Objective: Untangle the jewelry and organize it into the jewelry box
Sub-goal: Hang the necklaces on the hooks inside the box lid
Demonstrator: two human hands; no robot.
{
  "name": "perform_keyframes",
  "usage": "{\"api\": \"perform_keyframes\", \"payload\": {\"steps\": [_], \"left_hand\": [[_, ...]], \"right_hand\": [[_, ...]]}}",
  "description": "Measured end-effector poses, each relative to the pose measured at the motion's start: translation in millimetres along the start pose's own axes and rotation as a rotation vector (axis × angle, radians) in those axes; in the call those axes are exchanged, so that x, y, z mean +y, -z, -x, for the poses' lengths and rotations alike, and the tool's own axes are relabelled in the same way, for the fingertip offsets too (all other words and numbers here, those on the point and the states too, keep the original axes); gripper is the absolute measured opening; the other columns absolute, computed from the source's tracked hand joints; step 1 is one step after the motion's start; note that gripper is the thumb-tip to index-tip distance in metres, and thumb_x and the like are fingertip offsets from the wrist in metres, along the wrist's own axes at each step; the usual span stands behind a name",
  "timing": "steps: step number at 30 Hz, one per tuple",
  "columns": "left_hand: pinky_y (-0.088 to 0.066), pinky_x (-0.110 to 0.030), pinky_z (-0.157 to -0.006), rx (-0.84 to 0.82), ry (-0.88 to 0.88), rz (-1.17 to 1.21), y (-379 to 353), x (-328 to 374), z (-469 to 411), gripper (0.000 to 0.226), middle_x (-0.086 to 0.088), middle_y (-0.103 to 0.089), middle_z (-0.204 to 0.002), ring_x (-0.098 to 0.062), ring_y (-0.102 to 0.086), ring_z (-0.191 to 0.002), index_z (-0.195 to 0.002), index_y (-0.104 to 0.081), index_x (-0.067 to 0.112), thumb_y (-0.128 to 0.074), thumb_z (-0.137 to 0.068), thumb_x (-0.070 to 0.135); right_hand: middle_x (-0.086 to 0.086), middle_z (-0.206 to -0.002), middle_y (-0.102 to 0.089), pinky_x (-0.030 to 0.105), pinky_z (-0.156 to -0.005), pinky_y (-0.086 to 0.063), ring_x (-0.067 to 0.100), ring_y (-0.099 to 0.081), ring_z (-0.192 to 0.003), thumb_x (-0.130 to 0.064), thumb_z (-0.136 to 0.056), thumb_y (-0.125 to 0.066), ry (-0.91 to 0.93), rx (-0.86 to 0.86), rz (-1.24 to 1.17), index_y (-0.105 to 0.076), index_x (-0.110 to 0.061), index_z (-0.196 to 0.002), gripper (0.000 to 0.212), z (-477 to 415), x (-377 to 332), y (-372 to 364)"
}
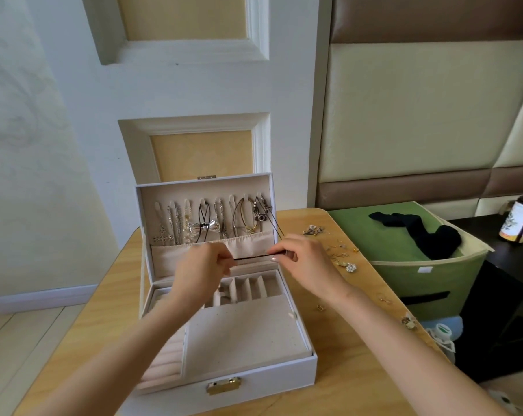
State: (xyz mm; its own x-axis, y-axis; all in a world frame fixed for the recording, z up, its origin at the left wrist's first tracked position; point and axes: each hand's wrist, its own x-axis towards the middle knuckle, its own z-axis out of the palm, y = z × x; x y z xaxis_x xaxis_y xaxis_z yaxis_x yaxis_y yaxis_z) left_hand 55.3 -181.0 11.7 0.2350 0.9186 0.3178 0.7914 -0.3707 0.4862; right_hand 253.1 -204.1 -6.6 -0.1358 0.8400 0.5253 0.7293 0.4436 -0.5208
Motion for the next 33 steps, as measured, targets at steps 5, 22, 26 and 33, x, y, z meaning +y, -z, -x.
{"api": "perform_keyframes", "payload": {"steps": [5, 22, 26, 33], "left_hand": [[-0.043, -0.032, -0.065, 0.216, -0.159, -0.503, 10.5, -0.5, -6.1, 0.012, -0.006, -0.06, -0.095, -0.026, -0.054, -0.09, -0.091, -0.071, 0.012, -0.065, -0.087, 0.021], [-0.019, -0.019, -0.04, 0.434, -0.257, -0.39, -21.9, 9.2, -31.5, 0.029, -0.001, -0.053, -0.045, -0.022, -0.048, -0.044, -0.065, -0.055, 0.01, -0.081, -0.058, -0.002], [-0.014, -0.015, -0.043, 0.36, -0.246, -0.522, -25.1, 12.3, -32.2, 0.043, -0.001, -0.05, -0.041, -0.02, -0.04, -0.035, -0.061, -0.051, 0.01, -0.084, -0.04, -0.007], [-0.036, -0.03, -0.065, 0.083, -0.133, -0.537, -23.7, 11.9, -35.4, 0.045, -0.003, -0.062, -0.111, -0.027, -0.06, -0.099, -0.123, -0.055, 0.023, -0.04, -0.089, -0.002]], "right_hand": [[-0.005, -0.089, -0.057, 0.029, -0.078, -0.048, 0.008, -0.05, -0.081, -0.016, -0.085, -0.067, 0.077, 0.009, 0.111, -0.072, -0.011, -0.085, 0.007, -7.5, 1.9, -0.1], [0.003, -0.079, -0.066, 0.014, -0.071, -0.047, 0.005, -0.056, -0.072, -0.004, -0.08, -0.071, 0.115, 0.173, 0.029, -0.072, -0.006, -0.083, 0.004, -6.0, 4.7, -15.5], [0.003, -0.077, -0.067, 0.006, -0.07, -0.044, -0.005, -0.052, -0.067, -0.002, -0.078, -0.071, 0.099, 0.213, -0.045, -0.072, -0.004, -0.081, 0.004, -9.8, -2.6, -16.3], [0.011, -0.08, -0.065, 0.036, -0.065, -0.052, 0.025, -0.061, -0.072, 0.01, -0.076, -0.064, 0.106, 0.21, 0.12, -0.064, -0.002, -0.08, 0.013, -40.8, -14.3, -33.3]]}}
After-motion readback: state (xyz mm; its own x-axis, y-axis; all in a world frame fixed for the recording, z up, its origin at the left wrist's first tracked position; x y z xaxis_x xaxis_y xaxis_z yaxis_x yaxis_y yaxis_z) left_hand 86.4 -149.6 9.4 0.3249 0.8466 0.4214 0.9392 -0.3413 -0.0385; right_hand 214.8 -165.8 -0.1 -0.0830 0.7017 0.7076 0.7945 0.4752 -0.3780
